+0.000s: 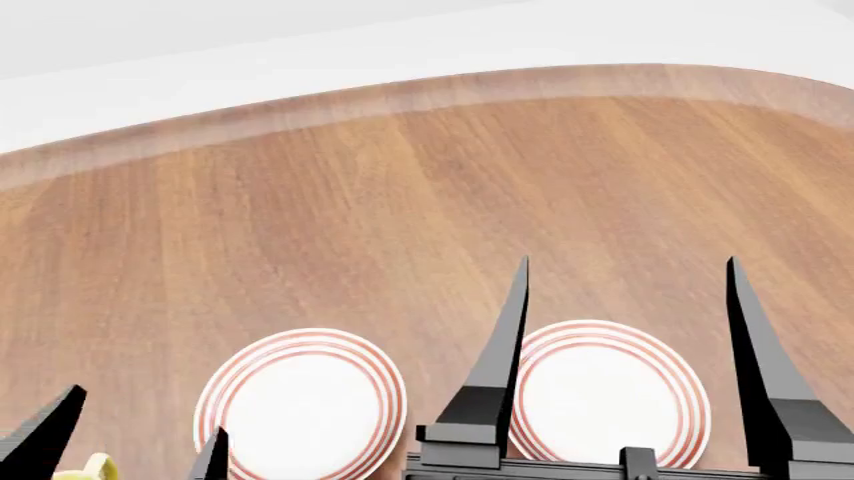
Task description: Put the white mug on the left plate.
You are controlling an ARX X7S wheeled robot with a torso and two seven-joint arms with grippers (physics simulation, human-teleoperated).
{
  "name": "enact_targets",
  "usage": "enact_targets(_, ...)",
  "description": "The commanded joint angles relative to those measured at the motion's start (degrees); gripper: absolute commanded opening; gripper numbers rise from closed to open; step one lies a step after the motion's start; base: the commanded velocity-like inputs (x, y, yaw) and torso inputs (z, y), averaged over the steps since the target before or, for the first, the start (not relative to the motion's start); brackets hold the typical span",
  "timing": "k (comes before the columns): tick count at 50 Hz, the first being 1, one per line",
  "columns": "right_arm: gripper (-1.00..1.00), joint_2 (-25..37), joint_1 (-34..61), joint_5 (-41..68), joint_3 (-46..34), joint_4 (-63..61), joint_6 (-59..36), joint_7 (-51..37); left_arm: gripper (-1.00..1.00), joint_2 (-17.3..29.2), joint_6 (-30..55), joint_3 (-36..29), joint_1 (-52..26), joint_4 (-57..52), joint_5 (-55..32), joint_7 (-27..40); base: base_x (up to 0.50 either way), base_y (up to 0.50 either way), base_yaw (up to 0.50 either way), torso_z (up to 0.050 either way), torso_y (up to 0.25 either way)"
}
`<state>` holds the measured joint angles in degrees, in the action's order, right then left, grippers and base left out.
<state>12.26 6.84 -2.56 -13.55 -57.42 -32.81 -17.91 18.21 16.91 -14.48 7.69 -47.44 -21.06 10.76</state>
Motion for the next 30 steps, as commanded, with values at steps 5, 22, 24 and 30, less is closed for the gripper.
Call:
enact_targets(5,1.0,0.6,1.0,-0.5,-0.8,-1.3,-2.7,-0.2,1.0,3.6,-10.9,-7.6,5.2,10.8,6.6,-8.4,0.0,0.0,0.0,0.0,0.0)
enact_targets(22,1.0,1.1,1.2,-0.5,-1.0,-1.6,-4.1,-0.1,1.0,3.5,-22.3,-13.6,9.2,24.5,12.0,-13.2,0.0,0.0,0.0,0.0,0.0)
enact_targets(24,1.0,1.1,1.3,-0.5,-1.1,-1.7,-4.3,-0.1,1.0,3.2,-23.9,-14.1,9.2,26.7,12.7,-13.7,0.0,0.0,0.0,0.0,0.0)
enact_targets(30,1.0,1.1,1.3,-0.3,-1.2,-1.4,-4.2,-0.1,1.0,3.3,-23.4,-15.7,9.9,26.9,13.9,-13.9,0.0,0.0,0.0,0.0,0.0)
